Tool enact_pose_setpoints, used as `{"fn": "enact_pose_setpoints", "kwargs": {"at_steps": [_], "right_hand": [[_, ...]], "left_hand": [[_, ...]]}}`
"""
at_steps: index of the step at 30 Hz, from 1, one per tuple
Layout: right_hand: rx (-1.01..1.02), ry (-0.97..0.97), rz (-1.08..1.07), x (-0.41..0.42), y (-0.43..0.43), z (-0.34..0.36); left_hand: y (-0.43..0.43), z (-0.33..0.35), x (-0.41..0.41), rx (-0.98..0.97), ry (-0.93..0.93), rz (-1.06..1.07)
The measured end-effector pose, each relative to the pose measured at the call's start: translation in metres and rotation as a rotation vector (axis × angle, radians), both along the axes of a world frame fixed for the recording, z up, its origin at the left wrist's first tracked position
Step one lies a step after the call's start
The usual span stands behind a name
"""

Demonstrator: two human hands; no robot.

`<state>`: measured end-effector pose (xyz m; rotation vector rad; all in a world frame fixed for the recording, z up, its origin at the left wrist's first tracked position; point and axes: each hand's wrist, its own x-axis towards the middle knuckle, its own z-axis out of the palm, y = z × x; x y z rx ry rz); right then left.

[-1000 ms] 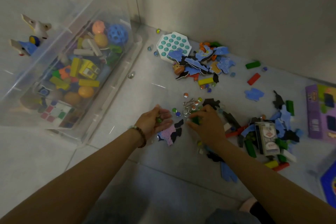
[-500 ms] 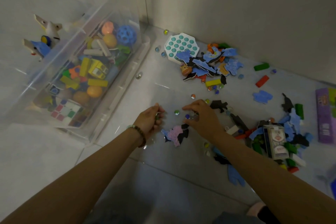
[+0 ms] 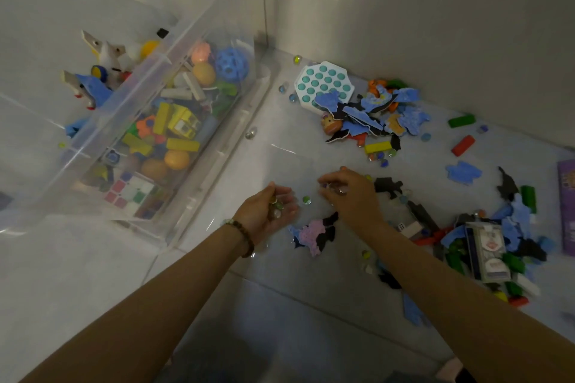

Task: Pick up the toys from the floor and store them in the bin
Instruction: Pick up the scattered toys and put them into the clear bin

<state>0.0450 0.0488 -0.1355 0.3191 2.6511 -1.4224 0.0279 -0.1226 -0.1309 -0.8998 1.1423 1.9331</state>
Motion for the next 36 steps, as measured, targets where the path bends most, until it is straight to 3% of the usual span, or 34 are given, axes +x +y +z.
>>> {"fn": "enact_pose_setpoints", "kwargs": {"at_steps": [4, 8, 10, 14, 16, 21, 25, 28, 31, 36], "right_hand": [[-0.223, -0.031, 0.191, -0.002, -0.034, 0.021], [-0.169, 0.020, 0.121, -0.002, -0.036, 0.019], [-0.084, 0.006, 0.079, -0.002, -0.029, 0.009], [0.002, -0.077, 0.199, 0.005, -0.034, -0.011], [0.045, -0.080, 0.194, 0.007, -0.038, -0.019], [-0.096, -0.061, -0.027, -0.005, -0.036, -0.008], [-0.292, -0.075, 0.109, -0.016, -0.041, 0.017], [-0.182, -0.009, 0.010, -0.024, -0.015, 0.023], [-0.030, -0.016, -0.134, -0.029, 0.033, 0.019], [0.175, -0.182, -0.010, -0.014, 0.067, -0.005]], "left_hand": [[0.001, 0.004, 0.001, 0.128, -0.040, -0.059], [-0.005, 0.005, -0.001, 0.171, -0.060, 0.115], [-0.011, 0.004, -0.003, 0.029, 0.021, 0.157], [-0.021, -0.001, -0.003, -0.370, 0.262, -0.026], [-0.024, -0.004, -0.002, -0.428, 0.299, -0.032], [-0.018, -0.005, -0.001, -0.244, 0.256, -0.052], [-0.004, -0.001, -0.008, -0.071, 0.166, -0.126], [0.008, 0.004, -0.017, 0.012, 0.123, -0.040], [0.019, 0.001, -0.025, -0.143, 0.196, -0.106], [0.032, -0.005, -0.032, -0.207, 0.241, -0.161]]}}
